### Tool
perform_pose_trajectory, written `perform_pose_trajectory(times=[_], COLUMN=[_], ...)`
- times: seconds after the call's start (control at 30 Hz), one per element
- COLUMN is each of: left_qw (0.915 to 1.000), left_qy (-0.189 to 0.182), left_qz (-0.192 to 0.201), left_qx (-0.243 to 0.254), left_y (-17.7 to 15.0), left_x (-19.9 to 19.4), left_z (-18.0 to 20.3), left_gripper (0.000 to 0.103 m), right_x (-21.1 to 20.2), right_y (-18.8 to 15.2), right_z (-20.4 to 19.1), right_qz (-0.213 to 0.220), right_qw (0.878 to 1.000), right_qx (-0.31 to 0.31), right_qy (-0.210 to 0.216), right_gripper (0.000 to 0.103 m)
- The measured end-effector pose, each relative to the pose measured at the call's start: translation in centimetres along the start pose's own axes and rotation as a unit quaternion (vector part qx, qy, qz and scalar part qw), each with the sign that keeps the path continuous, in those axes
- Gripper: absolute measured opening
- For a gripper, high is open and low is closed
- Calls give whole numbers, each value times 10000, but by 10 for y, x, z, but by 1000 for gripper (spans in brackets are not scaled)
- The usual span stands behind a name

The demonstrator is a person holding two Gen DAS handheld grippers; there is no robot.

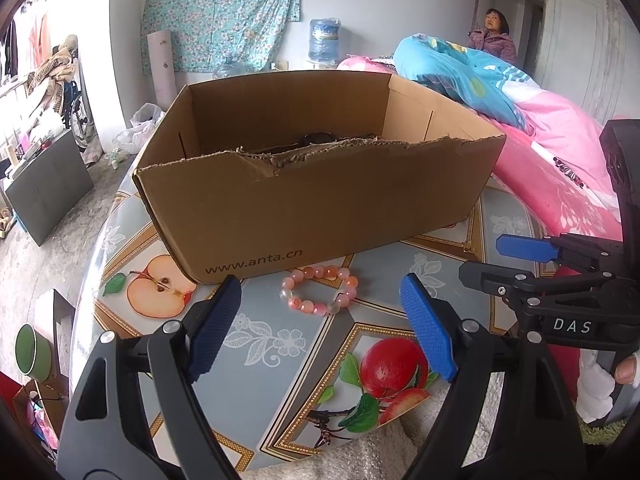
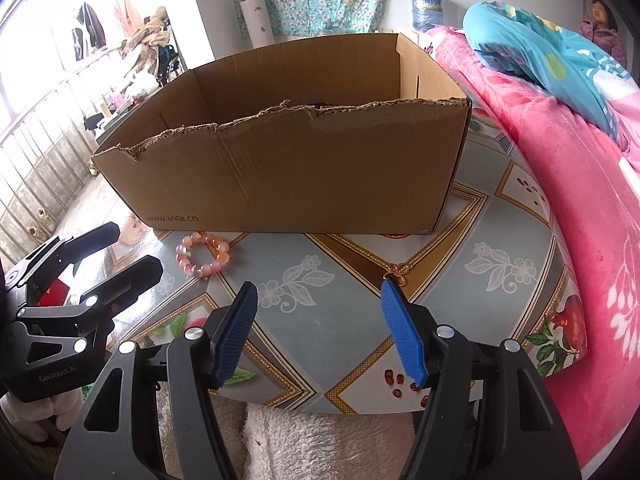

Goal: Organize jewelry
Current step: 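Move the right tool to the small gold charm while the left tool approaches the pink and orange bracelet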

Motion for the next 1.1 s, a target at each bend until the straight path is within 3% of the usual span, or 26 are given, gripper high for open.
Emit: perform_pose_trajectory(times=[0.57,0.93,1.1], left_qw=[10000,9994,9988], left_qy=[-26,-340,-482], left_qz=[-59,62,0], left_qx=[-3,39,71], left_y=[-3,-8,-4], left_x=[4,-5,9], left_z=[0,6,12], left_gripper=[78,78,64], right_x=[-3,-12,-11], right_y=[3,0,5], right_z=[12,21,25], right_qz=[57,187,304], right_qw=[9998,9996,9994], right_qx=[141,205,148], right_qy=[-93,-70,5], right_gripper=[63,63,63])
Point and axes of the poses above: each gripper's, at about its wrist camera, not at the fingertips, and x roughly the way its jaws point, z to its right, y to its top, the point moved 5 cm from there along x, roughly the way its jaws point, and after that the axes turned 14 degrees about z, right-handed, at the moved point
